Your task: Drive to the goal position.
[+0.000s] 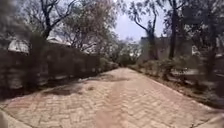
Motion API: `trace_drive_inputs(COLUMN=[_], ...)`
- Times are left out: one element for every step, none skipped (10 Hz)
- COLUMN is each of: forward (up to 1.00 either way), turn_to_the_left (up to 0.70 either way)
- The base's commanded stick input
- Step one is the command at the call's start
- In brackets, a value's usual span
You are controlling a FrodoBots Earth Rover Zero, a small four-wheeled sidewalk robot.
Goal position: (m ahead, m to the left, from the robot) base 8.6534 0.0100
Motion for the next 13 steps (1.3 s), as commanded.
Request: trace_drive_inputs(forward=[1.00, 1.00, 1.00, 1.00, 1.00, 1.00, 1.00, 1.00, 1.00, 1.00, 1.00, 1.00, 1.00], turn_to_the_left=[0.00, 0.00, 0.00, 0.00, 0.00, 0.00, 0.00, 0.00, 0.00, 0.00, -0.16, -0.03, 0.00])
